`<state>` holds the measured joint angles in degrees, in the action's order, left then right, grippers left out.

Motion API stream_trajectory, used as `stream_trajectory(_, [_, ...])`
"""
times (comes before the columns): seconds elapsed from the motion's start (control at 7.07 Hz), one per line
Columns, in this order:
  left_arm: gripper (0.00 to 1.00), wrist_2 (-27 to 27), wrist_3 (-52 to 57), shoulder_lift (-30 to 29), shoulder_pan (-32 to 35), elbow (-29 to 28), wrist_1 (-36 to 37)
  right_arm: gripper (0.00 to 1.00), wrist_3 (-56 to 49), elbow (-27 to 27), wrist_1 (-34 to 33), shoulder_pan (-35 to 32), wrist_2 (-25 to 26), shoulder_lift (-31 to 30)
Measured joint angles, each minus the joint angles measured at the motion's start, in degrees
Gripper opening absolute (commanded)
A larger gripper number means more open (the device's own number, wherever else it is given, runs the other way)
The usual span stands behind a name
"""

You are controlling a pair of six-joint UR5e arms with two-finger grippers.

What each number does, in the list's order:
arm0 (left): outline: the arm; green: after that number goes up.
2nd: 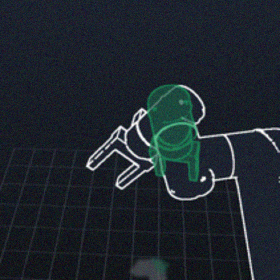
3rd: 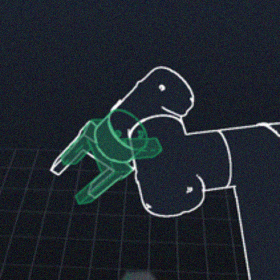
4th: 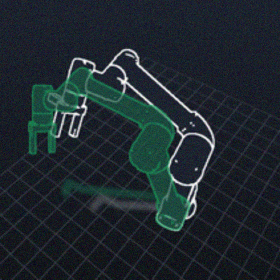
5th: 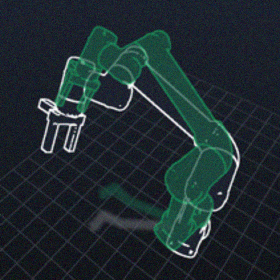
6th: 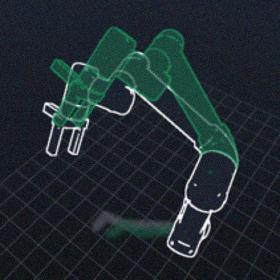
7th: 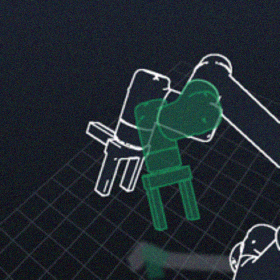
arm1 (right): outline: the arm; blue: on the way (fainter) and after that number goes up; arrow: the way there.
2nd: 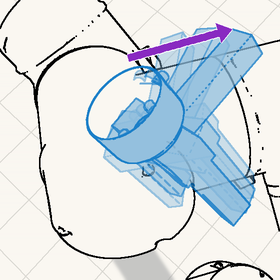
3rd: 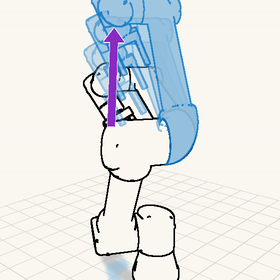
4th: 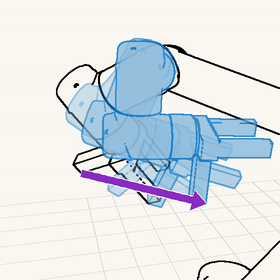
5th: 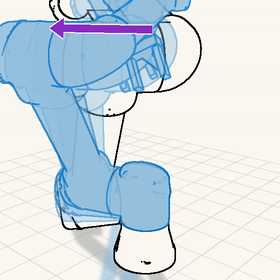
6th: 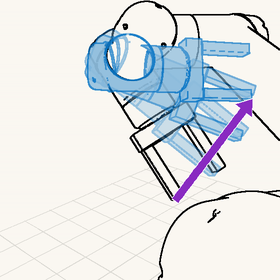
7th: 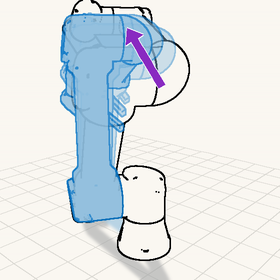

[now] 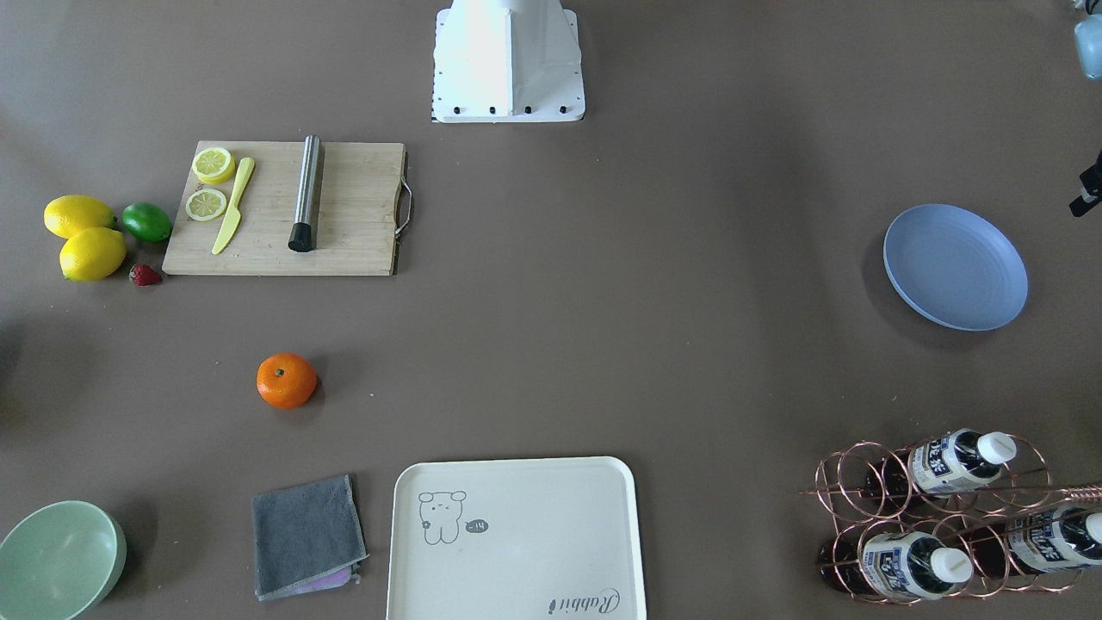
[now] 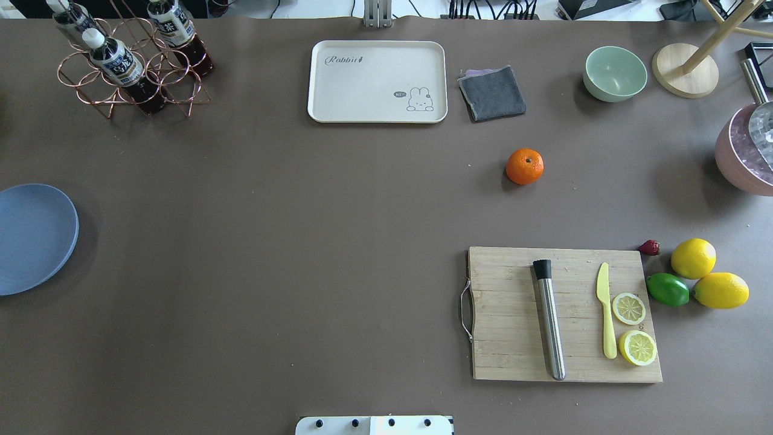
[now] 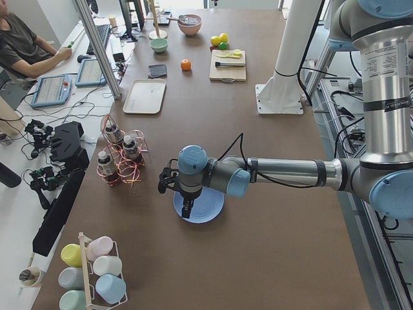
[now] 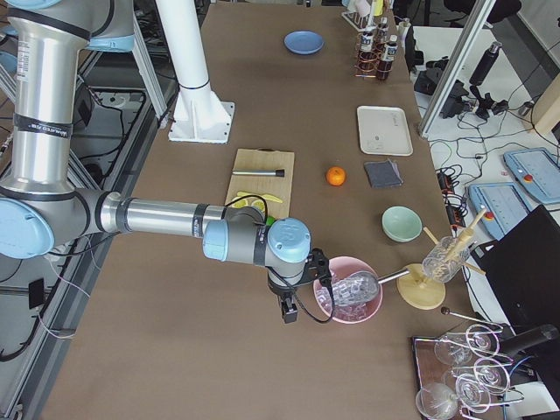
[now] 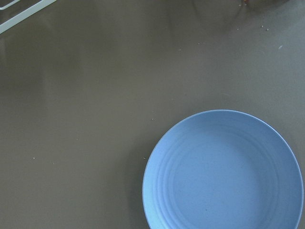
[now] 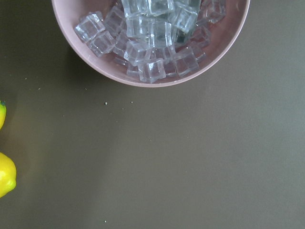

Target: Pick orange to plate

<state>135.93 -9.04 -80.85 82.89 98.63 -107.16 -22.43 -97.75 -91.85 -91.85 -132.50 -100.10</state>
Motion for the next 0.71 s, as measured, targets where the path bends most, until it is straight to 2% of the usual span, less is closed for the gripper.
stream_trajectory(0.42, [0.97,-0.29,-1.52,-0.6,-1.27,-2.28,-1.47,1.0,-0.04,0.2,-0.01,0.01,-0.05,0.03])
stream_trajectory(0.57, [0.97,-0.35,-3.72,-1.39,-2.79,-5.9,-6.06,1.0,-0.06,-0.01,0.0,0.01,-0.09,0.09])
stream_trajectory(0.71, [0.97,-0.62,-7.34,-3.06,-4.8,-12.15,-14.03,1.0,-0.06,-0.13,0.01,0.01,-0.23,0.13])
